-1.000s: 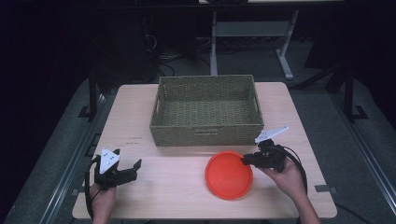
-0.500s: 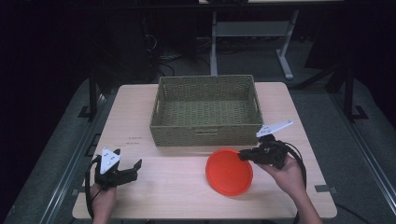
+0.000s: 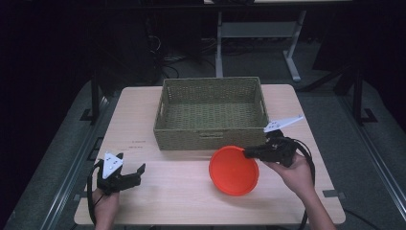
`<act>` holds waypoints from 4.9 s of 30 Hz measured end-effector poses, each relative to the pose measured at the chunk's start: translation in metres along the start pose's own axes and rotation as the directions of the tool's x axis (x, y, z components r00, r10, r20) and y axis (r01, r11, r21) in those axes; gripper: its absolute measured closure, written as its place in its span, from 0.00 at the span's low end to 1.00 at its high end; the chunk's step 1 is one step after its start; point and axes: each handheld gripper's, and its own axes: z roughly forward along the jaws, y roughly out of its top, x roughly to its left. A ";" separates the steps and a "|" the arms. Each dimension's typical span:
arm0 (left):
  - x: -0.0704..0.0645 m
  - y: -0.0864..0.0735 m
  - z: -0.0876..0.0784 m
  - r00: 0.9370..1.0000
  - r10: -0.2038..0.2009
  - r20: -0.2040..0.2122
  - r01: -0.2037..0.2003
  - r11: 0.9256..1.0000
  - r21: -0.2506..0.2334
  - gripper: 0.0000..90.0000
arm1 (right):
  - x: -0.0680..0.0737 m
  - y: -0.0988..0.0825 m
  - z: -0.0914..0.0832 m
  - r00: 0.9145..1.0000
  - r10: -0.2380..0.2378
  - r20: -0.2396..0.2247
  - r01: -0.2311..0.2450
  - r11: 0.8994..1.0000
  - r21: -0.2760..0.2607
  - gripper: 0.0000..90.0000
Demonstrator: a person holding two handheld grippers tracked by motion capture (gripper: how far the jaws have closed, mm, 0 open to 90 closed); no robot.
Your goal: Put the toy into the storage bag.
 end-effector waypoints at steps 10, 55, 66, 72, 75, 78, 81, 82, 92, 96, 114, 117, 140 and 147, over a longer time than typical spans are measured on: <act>0.001 0.000 -0.001 1.000 -0.009 -0.006 0.009 1.000 -0.009 0.14 | 0.007 0.031 -0.008 1.000 -0.027 0.010 0.026 1.000 0.008 0.91; 0.004 -0.001 -0.001 1.000 -0.011 -0.013 0.011 1.000 -0.010 0.14 | -0.007 0.174 -0.047 0.992 0.003 0.126 0.003 0.999 -0.048 0.91; 0.004 -0.001 -0.002 1.000 -0.017 -0.007 0.017 1.000 -0.018 0.14 | -0.035 0.186 -0.030 0.984 0.069 0.166 -0.064 0.997 -0.036 0.91; 0.004 -0.001 -0.003 1.000 -0.018 -0.007 0.018 1.000 -0.015 0.14 | -0.052 0.186 -0.021 0.976 0.107 0.190 -0.102 0.994 -0.038 0.91; 0.005 -0.001 -0.004 1.000 -0.013 -0.009 0.013 1.000 -0.008 0.14 | -0.059 0.185 -0.018 0.971 0.130 0.200 -0.124 0.991 -0.042 0.91; 0.005 -0.001 -0.003 1.000 -0.018 -0.010 0.018 1.000 -0.009 0.14 | -0.067 0.185 -0.013 0.966 0.161 0.204 -0.155 0.987 -0.048 0.91; 0.005 -0.001 -0.003 1.000 -0.020 -0.010 0.020 1.000 -0.015 0.14 | -0.072 0.186 -0.008 0.961 0.175 0.215 -0.167 0.984 -0.054 0.91; 0.004 -0.001 -0.003 1.000 -0.022 -0.009 0.022 1.000 -0.017 0.14 | -0.073 0.186 -0.006 0.959 0.179 0.218 -0.172 0.984 -0.051 0.91; 0.004 -0.001 -0.003 1.000 -0.024 -0.006 0.024 1.000 -0.016 0.14 | -0.084 0.183 0.013 0.946 0.214 0.245 -0.207 0.977 -0.054 0.91; 0.004 -0.001 -0.003 1.000 -0.018 -0.006 0.018 1.000 -0.015 0.14 | -0.091 0.177 0.020 0.939 0.229 0.254 -0.224 0.973 -0.049 0.91; 0.003 -0.001 -0.003 1.000 -0.013 -0.006 0.013 1.000 -0.011 0.14 | -0.109 0.158 0.051 0.926 0.255 0.280 -0.266 0.964 0.002 0.91; 0.003 -0.001 -0.003 1.000 -0.016 -0.005 0.016 1.000 -0.011 0.14 | -0.112 0.153 0.059 0.924 0.259 0.280 -0.274 0.962 0.014 0.91; 0.004 -0.001 -0.003 1.000 -0.016 -0.005 0.016 1.000 -0.010 0.14 | -0.124 0.135 0.085 0.919 0.270 0.286 -0.310 0.945 0.104 0.90; 0.004 -0.001 -0.002 1.000 -0.021 -0.006 0.021 1.000 -0.018 0.14 | -0.124 0.135 0.084 0.915 0.253 0.314 -0.303 0.946 0.119 0.85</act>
